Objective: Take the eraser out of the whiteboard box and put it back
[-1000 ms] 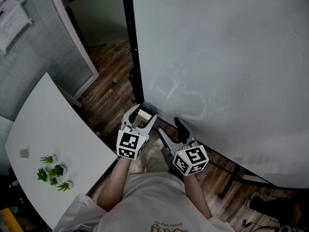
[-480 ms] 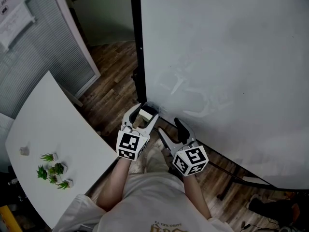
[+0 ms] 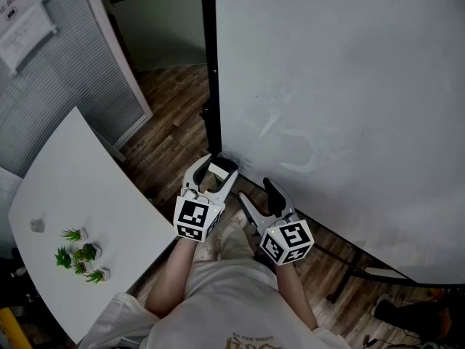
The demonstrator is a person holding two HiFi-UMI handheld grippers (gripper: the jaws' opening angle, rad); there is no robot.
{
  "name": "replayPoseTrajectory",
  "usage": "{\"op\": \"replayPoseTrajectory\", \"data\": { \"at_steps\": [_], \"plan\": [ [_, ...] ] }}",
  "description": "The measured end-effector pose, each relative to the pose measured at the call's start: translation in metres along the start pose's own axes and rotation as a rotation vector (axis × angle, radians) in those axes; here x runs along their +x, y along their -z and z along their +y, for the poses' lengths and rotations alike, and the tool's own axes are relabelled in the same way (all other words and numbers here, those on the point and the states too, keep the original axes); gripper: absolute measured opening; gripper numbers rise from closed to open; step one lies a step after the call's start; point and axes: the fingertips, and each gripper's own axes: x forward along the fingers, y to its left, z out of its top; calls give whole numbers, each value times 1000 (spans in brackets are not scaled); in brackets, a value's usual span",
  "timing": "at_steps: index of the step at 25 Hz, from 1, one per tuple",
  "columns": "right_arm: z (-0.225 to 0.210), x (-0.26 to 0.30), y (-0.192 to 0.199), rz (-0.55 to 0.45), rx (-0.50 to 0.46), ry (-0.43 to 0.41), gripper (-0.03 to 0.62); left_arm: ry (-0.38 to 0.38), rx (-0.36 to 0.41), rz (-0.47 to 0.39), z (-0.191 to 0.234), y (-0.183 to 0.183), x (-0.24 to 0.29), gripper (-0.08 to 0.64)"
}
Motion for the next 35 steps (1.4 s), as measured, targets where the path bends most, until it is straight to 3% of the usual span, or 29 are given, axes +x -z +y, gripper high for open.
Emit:
{"op": "replayPoseTrajectory", "data": {
  "at_steps": [35],
  "plan": [
    [24, -15, -10, -38, -35, -15, 308, -39, 23, -108, -5, -38, -40, 267]
  ]
}}
